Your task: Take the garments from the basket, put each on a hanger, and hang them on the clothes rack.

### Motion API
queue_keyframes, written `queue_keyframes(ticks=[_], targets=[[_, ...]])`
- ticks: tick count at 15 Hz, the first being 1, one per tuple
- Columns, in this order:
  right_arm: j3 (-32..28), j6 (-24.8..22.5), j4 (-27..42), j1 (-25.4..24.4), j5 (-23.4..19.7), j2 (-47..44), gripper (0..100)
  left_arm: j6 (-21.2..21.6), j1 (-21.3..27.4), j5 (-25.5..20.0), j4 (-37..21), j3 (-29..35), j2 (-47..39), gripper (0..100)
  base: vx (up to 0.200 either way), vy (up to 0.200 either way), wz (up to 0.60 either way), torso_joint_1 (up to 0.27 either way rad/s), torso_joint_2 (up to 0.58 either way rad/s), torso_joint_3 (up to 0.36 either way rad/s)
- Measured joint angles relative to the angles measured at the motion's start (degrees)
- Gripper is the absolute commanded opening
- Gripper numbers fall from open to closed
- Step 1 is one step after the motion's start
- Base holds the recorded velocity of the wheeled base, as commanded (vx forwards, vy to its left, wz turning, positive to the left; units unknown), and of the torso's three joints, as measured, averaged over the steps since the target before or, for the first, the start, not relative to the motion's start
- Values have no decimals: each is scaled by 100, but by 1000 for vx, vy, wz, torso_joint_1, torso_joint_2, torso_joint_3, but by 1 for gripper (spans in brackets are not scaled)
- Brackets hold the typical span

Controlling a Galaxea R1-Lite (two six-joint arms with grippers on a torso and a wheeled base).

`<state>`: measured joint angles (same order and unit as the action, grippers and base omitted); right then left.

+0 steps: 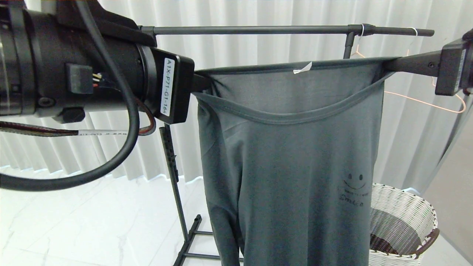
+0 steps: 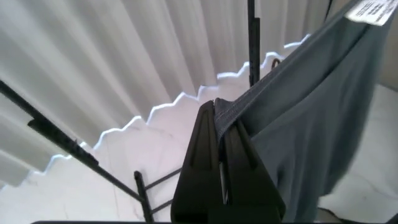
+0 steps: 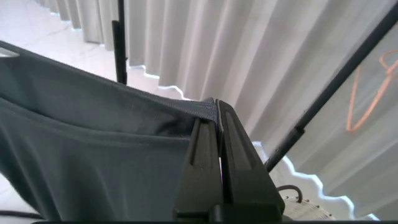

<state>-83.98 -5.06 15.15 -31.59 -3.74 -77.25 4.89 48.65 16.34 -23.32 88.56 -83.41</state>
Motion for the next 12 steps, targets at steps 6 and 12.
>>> queue_keyframes(ticks=[6,12], targets=[[143,0,1441,11,-143,805,0,74,551,424,870,-6,-129,0,0,0,0,0,0,0],[206,28,2773,-358,-1958,1773,0,230,719,679,1875,96,-722,0,0,0,0,0,0,0]])
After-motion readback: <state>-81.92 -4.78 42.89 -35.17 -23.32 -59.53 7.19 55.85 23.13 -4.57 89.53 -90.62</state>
